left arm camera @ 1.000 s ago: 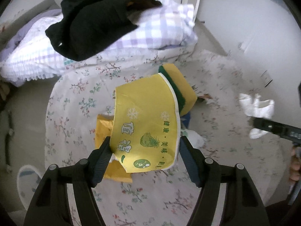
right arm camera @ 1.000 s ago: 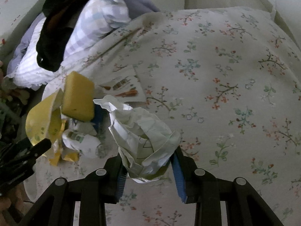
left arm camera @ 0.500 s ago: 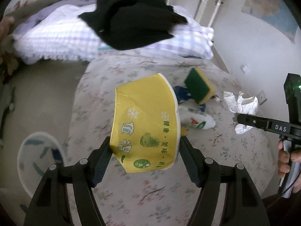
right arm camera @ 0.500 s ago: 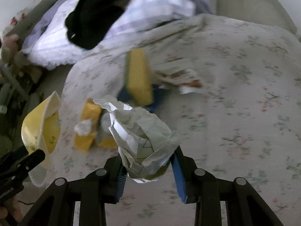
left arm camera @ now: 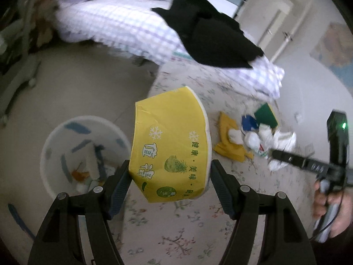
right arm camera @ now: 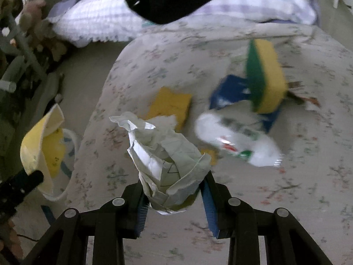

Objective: Collect trash
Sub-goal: 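Carry the yellow cup to the wastebasket and open the left gripper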

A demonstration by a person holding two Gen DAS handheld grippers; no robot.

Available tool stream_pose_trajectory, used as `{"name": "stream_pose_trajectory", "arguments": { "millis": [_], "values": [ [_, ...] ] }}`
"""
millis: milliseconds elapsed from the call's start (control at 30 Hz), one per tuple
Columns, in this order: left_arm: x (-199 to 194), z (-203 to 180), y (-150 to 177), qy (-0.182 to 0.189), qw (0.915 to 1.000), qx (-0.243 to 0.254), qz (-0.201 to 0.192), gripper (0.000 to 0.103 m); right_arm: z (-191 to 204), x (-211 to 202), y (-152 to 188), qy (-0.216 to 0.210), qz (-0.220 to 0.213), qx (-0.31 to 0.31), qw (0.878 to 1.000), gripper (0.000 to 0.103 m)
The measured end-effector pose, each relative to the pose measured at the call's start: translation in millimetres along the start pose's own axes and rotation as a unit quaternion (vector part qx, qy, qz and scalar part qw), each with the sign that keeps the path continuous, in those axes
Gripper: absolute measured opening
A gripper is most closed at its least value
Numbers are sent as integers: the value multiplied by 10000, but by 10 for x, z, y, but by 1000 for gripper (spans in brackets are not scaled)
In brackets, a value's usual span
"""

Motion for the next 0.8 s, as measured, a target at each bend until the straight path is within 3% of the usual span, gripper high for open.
{"name": "stream_pose_trajectory", "arguments": {
  "millis": [600, 733, 800],
  "values": [
    [57, 1220, 97, -476, 9914, -1203, 191, 75, 967, 563, -108, -13, 367, -595, 9976, 39],
    [60, 1310, 98, -510, 9902, -1282, 227, 85, 1094, 643, -112, -40, 421, -651, 9970, 39],
    [19, 1312, 105, -657, 9906, -1186, 194, 86, 1159, 669, -115, -48, 431, -688, 9967, 39]
  ]
}}
Point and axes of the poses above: each gripper's, at about its wrist camera, not at the fingertips, and x roughly the way its jaws point, z to its left, y to its underside, the point moved 7 cm from there along x, roughly the way its jaws point, and after that the axes turned 15 degrees about z, right-handed, at the moved point
